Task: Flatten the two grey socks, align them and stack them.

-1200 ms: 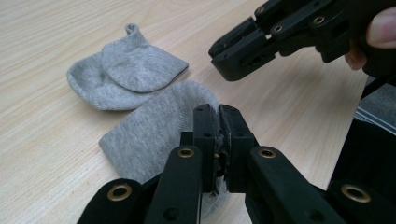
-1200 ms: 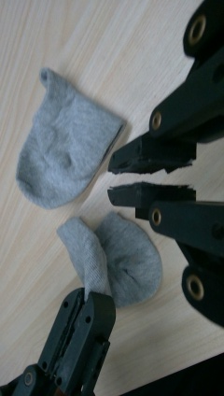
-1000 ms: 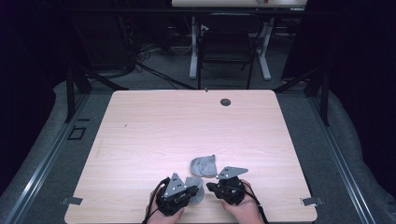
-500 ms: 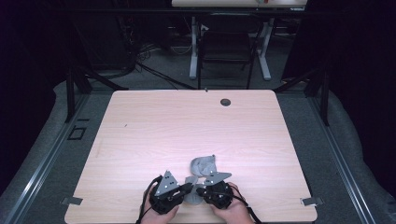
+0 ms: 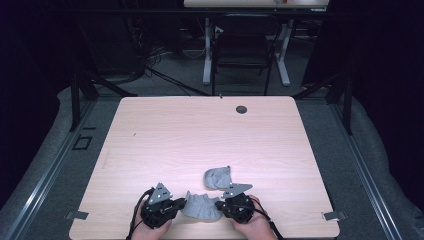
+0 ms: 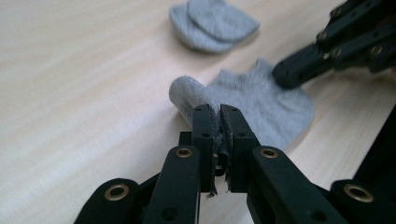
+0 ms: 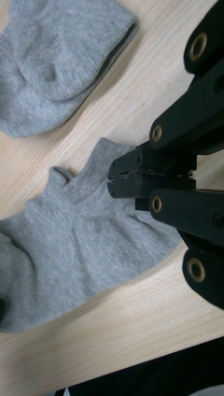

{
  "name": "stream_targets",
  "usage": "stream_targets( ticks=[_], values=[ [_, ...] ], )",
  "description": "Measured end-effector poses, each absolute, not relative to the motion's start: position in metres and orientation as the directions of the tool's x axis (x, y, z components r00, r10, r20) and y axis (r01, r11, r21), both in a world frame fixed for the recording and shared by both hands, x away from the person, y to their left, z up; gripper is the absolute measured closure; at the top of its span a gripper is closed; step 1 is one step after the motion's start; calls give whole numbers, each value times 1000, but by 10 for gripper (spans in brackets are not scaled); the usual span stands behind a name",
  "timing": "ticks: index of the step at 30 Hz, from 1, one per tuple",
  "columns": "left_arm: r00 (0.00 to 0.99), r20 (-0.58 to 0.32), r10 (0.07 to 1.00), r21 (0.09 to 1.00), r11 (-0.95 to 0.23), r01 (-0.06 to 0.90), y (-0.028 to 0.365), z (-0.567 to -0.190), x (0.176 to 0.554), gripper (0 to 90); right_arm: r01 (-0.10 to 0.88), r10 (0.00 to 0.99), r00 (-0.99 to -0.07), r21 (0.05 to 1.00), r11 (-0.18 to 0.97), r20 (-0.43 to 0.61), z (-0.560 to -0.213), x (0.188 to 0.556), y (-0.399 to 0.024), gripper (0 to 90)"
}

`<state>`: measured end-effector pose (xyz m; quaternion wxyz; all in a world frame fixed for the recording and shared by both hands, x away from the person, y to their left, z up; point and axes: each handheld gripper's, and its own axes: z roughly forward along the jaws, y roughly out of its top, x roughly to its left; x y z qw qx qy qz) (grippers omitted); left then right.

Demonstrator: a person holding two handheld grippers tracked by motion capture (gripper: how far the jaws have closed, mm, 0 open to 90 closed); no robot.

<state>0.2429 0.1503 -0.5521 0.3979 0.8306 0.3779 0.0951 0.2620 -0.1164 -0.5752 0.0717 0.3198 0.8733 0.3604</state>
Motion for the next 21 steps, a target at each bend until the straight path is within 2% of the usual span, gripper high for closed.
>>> stream_targets(
  ticks=[4, 8, 15, 21],
  values=[
    [676, -129, 725, 756, -370, 541, 155, -549, 243, 784, 506, 621, -779, 674, 538, 89, -575, 260, -117, 887],
    [688, -96, 719, 799, -357, 484, 157, -542, 244, 694, 518, 633, -768, 676, 524, 98, -575, 260, -120, 883],
    [730, -71, 679, 773, -425, 470, 146, -559, 254, 689, 512, 640, -763, 690, 511, 91, -570, 260, -121, 827],
    [714, -104, 693, 728, -436, 529, 145, -574, 262, 673, 495, 639, -764, 719, 488, 92, -571, 265, -115, 759]
  ],
)
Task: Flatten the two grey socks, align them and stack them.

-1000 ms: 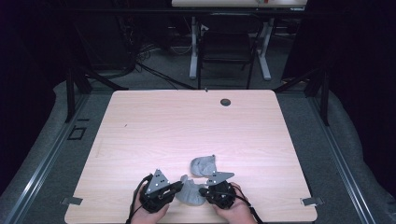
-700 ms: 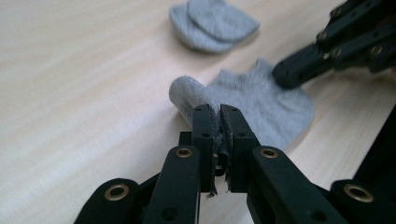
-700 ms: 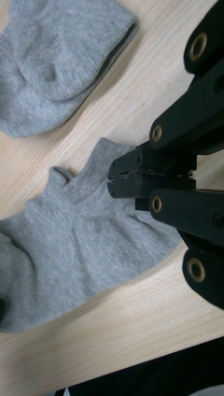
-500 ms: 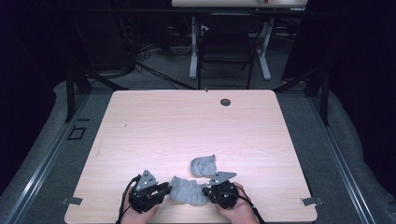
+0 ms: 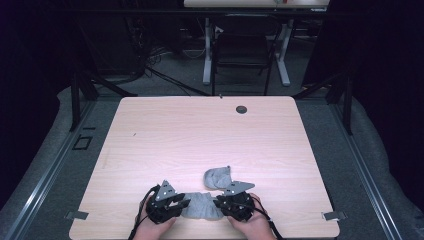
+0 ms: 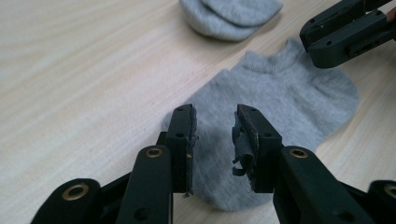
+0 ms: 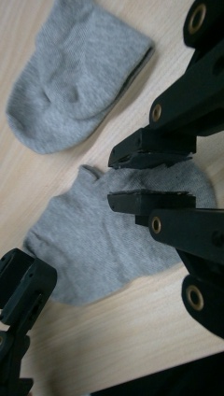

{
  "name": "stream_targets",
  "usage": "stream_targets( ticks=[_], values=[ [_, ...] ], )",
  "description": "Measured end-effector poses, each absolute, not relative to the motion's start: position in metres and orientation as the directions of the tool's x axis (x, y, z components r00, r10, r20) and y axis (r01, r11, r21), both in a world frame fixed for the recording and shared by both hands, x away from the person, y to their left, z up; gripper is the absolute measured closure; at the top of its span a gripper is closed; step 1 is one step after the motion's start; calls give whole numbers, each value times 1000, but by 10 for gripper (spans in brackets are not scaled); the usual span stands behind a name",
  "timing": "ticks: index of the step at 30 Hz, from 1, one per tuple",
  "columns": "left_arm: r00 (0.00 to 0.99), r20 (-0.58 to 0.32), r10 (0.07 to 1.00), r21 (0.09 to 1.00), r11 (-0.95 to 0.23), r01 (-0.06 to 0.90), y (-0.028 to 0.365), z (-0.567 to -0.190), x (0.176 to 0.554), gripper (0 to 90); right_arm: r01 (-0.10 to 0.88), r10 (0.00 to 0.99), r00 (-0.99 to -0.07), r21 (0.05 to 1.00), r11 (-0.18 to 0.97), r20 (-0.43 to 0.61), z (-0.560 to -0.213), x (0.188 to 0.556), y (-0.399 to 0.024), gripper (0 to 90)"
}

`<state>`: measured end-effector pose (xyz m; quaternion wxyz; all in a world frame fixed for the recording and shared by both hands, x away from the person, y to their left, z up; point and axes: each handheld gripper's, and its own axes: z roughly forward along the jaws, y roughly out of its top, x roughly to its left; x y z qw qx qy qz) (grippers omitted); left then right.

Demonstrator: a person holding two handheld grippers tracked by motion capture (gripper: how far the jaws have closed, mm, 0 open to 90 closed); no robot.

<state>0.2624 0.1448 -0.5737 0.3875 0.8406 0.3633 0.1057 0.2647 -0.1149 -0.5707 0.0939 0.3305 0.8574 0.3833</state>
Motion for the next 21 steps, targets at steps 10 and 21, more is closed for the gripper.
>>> stream_targets(
  ticks=[10, 21],
  values=[
    [728, -95, 679, 726, -453, 518, 147, -578, 257, 645, 511, 641, -763, 687, 517, 85, -575, 264, -119, 755],
    [755, -81, 651, 713, -492, 500, 136, -578, 244, 644, 535, 649, -756, 652, 538, 85, -571, 262, -133, 775]
  ],
)
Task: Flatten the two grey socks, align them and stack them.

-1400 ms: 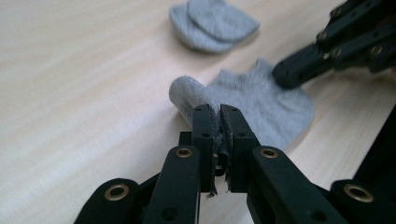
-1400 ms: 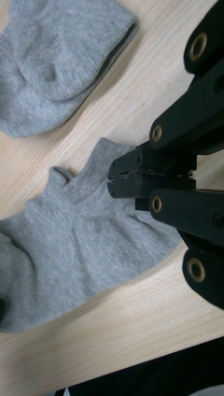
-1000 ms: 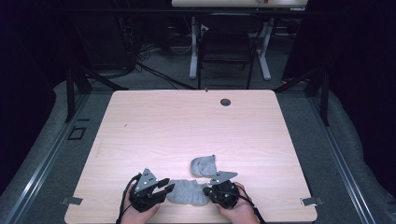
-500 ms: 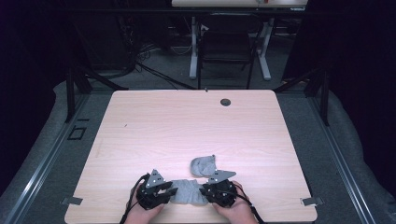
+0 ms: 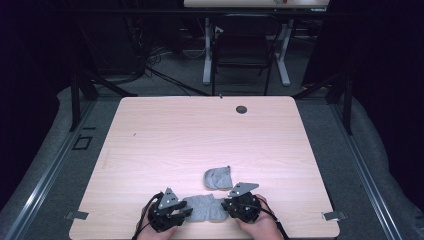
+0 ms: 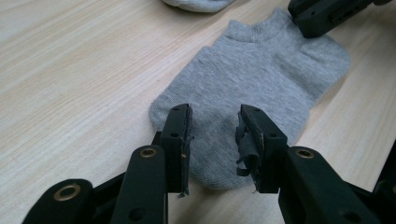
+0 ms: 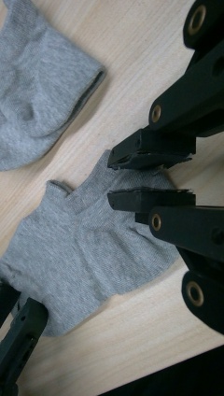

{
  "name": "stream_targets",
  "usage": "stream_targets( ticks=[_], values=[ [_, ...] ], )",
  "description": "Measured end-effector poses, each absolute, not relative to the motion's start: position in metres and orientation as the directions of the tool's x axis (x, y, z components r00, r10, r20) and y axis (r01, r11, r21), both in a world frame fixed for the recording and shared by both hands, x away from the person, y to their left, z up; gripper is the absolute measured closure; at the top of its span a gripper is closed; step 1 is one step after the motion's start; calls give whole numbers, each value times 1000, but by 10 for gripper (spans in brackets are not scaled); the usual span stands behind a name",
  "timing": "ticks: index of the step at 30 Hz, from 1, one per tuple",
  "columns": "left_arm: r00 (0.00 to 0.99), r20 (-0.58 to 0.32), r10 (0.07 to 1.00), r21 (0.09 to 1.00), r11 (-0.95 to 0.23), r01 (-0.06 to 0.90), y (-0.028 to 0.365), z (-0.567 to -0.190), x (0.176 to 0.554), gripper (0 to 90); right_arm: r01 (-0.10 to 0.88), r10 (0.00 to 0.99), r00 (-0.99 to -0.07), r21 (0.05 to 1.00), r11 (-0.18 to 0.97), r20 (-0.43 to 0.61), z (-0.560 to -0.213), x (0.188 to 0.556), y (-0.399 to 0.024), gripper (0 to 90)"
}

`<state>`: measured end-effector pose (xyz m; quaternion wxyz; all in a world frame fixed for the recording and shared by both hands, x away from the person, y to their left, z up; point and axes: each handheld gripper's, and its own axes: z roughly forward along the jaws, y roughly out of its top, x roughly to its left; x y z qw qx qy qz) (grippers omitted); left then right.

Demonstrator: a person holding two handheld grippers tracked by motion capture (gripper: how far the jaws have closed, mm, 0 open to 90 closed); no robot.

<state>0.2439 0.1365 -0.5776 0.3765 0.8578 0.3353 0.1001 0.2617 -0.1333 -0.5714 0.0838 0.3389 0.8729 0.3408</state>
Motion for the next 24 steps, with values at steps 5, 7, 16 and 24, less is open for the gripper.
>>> stream_targets(
  ticks=[5, 7, 16, 24],
  values=[
    [765, -87, 639, 712, -497, 496, 136, -577, 243, 634, 541, 645, -759, 635, 552, 86, -570, 259, -134, 774],
    [763, -98, 639, 710, -492, 504, 136, -577, 243, 632, 545, 645, -758, 632, 551, 91, -569, 258, -133, 774],
    [767, -105, 634, 734, -471, 490, 137, -572, 245, 594, 537, 670, -735, 697, 475, 110, -560, 261, -139, 699],
    [745, -103, 660, 750, -440, 494, 144, -567, 252, 542, 531, 667, -738, 696, 483, 99, -563, 274, -137, 553]
  ],
)
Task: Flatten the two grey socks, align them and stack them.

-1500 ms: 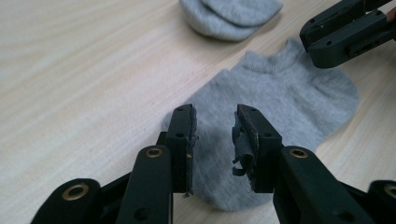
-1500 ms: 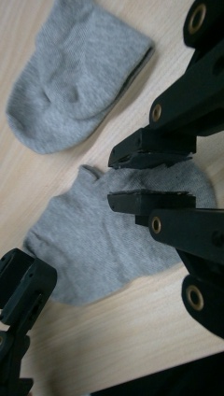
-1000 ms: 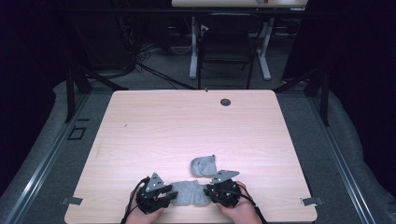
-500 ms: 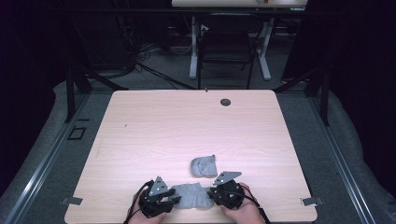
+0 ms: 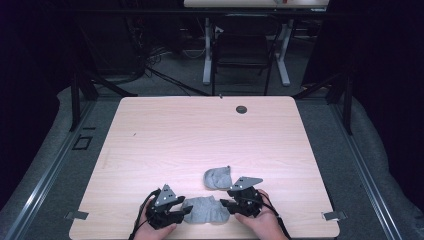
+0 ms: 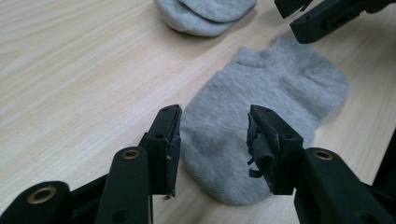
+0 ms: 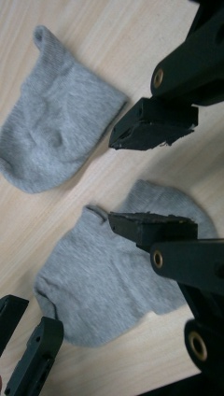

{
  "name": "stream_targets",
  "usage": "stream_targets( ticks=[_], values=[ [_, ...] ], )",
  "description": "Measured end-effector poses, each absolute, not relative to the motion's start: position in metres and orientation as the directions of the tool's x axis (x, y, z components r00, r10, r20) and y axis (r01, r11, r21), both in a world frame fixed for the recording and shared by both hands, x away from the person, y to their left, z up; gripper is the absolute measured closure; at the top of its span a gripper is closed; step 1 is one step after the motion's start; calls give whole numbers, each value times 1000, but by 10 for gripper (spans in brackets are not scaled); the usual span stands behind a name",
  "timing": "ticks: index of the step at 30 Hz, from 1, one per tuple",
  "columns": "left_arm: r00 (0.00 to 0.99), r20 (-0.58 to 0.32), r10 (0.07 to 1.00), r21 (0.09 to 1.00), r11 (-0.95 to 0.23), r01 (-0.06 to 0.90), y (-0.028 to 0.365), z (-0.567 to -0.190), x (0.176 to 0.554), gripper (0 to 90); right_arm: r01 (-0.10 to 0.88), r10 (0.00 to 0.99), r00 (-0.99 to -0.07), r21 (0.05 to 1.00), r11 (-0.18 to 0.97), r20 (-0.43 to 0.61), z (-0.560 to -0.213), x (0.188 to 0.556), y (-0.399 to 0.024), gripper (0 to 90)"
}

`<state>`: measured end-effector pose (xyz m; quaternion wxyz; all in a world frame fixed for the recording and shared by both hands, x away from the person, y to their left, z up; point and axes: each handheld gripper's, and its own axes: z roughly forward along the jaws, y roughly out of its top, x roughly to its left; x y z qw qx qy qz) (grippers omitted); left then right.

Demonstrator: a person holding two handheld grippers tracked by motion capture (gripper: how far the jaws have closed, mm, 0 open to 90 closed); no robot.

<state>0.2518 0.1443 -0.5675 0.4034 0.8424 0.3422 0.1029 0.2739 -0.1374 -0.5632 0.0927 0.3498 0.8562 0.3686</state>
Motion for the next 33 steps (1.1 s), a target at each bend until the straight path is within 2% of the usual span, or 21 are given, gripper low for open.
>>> stream_targets(
  ticks=[5, 9, 17, 22, 29, 33],
  values=[
    [724, -111, 681, 754, -417, 508, 148, -567, 259, 512, 524, 678, -729, 713, 466, 92, -556, 284, -134, 479],
    [703, -117, 701, 760, -393, 518, 151, -567, 265, 483, 522, 689, -719, 724, 450, 91, -550, 291, -132, 469],
    [689, -125, 714, 766, -372, 524, 154, -567, 271, 473, 509, 723, -691, 729, 457, 29, -548, 306, -124, 593],
    [685, -120, 718, 763, -375, 527, 155, -569, 273, 476, 521, 740, -672, 730, 443, 31, -551, 316, -117, 629],
    [682, -121, 721, 765, -370, 527, 159, -569, 273, 476, 539, 749, -661, 723, 433, 44, -555, 327, -109, 630],
    [679, -124, 723, 766, -366, 529, 158, -569, 274, 476, 553, 758, -650, 713, 431, 46, -558, 329, -106, 685]
  ],
)
